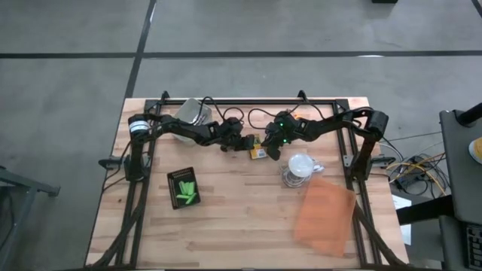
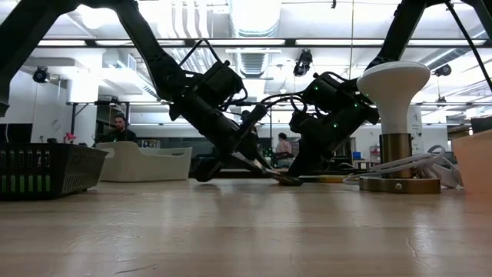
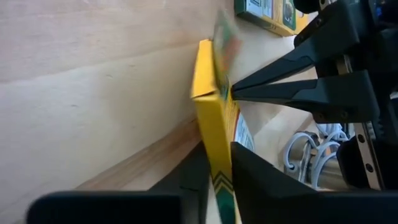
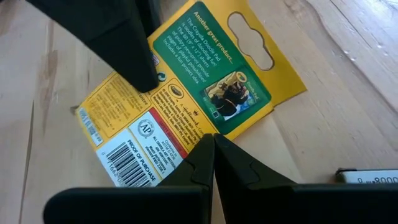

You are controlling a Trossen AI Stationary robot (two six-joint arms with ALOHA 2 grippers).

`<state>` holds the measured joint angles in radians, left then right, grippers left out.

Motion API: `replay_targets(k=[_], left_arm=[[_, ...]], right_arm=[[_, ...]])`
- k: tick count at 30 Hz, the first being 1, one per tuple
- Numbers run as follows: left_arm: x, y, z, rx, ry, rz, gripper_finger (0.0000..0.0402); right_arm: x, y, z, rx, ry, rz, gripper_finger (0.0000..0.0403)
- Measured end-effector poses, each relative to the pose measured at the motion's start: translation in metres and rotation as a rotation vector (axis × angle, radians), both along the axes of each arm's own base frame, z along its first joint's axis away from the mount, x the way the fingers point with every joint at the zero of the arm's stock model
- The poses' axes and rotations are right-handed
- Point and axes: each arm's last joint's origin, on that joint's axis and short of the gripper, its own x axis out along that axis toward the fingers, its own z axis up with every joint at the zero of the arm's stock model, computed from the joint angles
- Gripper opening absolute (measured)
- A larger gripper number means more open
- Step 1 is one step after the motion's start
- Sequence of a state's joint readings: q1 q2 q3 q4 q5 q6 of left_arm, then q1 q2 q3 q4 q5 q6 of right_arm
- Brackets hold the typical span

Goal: Pick & Place School Supplies
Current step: Put the yellow yellow crayon box into the orange bin

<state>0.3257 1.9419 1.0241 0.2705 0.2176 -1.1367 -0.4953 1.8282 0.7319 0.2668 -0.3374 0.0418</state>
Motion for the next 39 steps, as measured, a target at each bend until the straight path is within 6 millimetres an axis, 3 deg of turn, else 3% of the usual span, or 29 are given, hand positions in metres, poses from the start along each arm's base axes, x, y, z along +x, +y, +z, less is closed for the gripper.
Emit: replay_targets(k=[3,11,17,31,39], left_arm=[[0.0,0.0,0.0,-0.004,0.0,0.005,0.0037],[0.0,0.0,0.0,-0.005,0.007,0.006,0.0058],[-0.001,0.0,-0.001,-0.009,0.013,0.003,0.0044],[0.0,0.0,0.001,-0.002,-0.002,0.006,0.0043],[-0.003,0.001,0.022,0.048,-0.048,0.037,0.0043]], right_arm=[[0.0,0.0,0.0,0.001,0.001,0.0,0.0008],[0.0,0.0,0.003,0.002,-0.012,-0.006,0.0008],[-0.001,0.001,0.013,0.009,-0.045,0.013,0.0008],[-0.012,0.006,0.07,-0.066,-0.153,-0.038,0.0008],[-0.029,0.006,0.106,-0.253,-0.158,-0.23,0.0008]])
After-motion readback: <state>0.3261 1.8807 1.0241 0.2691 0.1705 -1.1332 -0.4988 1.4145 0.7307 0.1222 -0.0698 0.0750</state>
